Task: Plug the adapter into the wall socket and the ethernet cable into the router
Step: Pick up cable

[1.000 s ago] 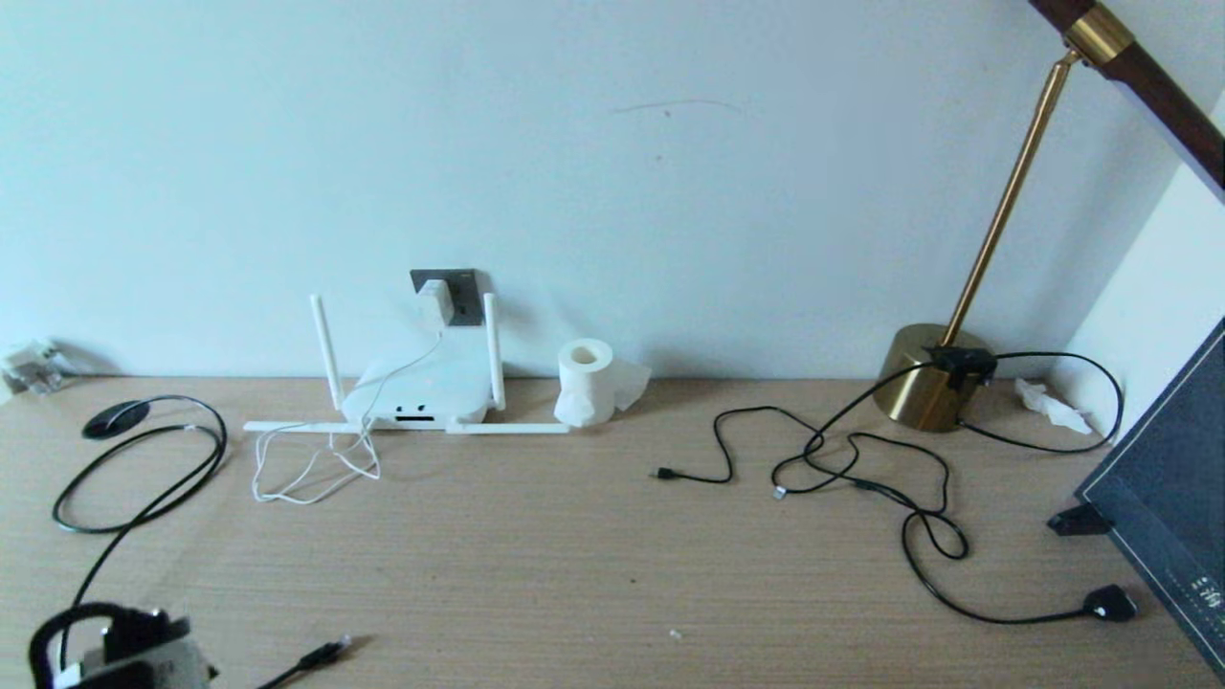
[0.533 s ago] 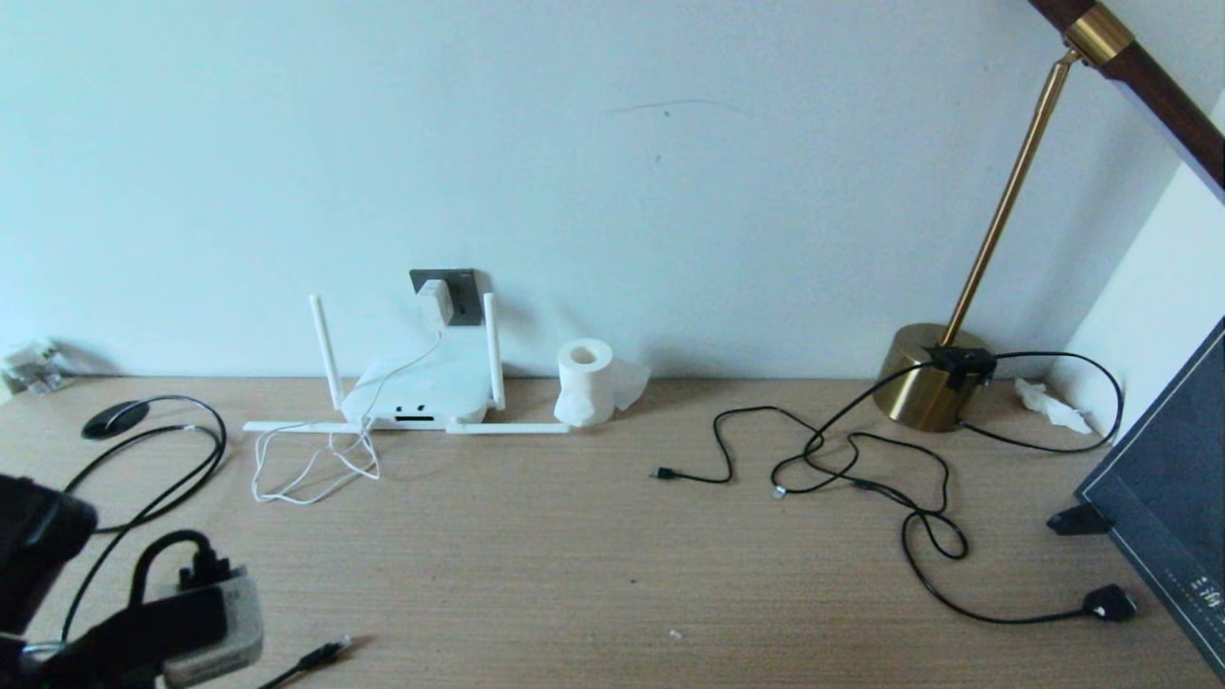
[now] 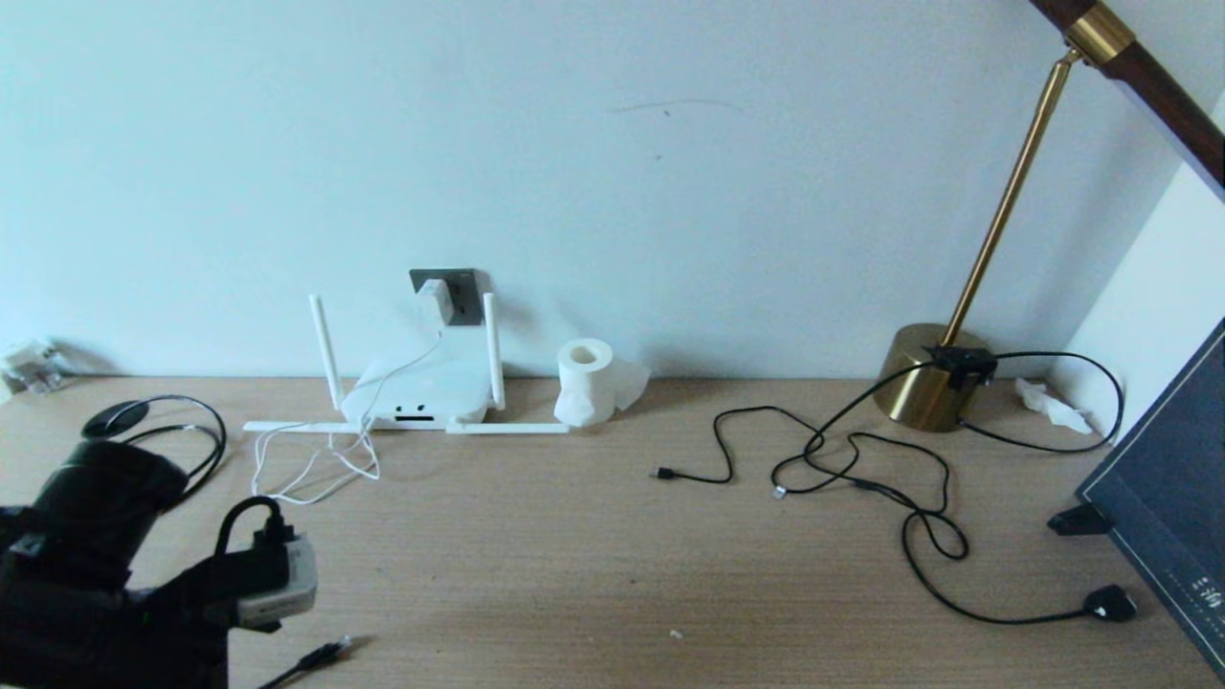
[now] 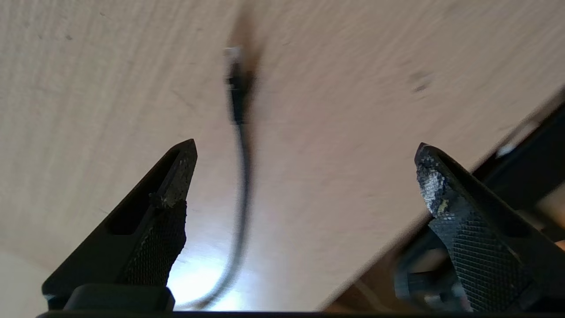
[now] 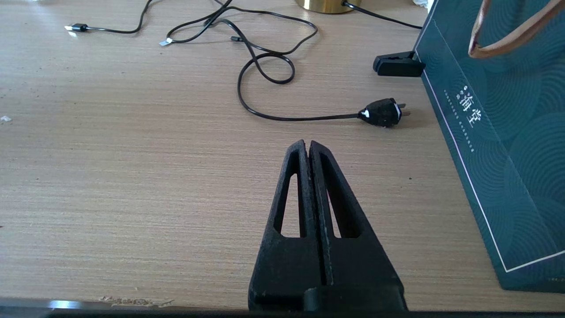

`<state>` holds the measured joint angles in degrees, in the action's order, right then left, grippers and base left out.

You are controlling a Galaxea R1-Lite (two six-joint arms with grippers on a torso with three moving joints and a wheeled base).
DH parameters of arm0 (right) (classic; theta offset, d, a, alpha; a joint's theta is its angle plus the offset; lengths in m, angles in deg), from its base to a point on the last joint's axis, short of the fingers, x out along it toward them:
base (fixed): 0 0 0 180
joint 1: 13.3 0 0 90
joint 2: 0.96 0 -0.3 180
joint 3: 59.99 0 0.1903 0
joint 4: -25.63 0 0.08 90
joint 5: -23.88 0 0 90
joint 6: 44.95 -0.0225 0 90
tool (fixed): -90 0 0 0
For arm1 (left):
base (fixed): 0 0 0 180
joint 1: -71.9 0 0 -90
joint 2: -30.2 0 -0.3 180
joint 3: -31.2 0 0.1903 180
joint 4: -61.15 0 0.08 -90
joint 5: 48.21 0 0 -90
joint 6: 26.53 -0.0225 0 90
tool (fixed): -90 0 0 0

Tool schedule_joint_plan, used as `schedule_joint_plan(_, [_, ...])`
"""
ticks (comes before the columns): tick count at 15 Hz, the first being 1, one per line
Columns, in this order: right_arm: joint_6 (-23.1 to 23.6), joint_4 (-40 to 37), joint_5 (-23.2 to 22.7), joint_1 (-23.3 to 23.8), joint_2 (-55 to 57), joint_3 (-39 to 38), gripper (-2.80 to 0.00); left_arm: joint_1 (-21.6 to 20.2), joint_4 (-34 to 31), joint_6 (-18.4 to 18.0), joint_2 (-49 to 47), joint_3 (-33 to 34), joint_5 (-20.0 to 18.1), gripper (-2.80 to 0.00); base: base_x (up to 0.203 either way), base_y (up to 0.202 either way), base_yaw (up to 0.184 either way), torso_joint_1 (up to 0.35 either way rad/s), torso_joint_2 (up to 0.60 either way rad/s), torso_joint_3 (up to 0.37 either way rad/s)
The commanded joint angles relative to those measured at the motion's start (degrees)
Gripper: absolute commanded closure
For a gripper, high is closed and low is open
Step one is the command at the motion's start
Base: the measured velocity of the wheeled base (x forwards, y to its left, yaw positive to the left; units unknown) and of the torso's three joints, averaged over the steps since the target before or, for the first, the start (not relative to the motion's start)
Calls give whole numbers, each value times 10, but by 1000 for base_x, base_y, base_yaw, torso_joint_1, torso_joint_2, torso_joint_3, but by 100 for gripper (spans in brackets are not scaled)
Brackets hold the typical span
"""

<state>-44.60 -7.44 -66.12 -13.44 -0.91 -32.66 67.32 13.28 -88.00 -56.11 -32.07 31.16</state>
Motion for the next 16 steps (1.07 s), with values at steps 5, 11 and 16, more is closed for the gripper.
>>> schedule_joint_plan(5, [1, -1, 0, 0, 0, 0, 0, -47, -1, -70, -76, -29, -3, -280, 0, 0, 0, 0, 0, 0])
schedule_joint_plan(11, [1, -1, 0, 0, 0, 0, 0, -49, 25, -70, -121, -47, -4, -280, 0, 0, 0, 0, 0, 0])
schedule_joint_plan(16, [0, -1, 0, 0, 0, 0, 0, -48, 82, -70, -162, -35, -2, -280, 0, 0, 0, 0, 0, 0])
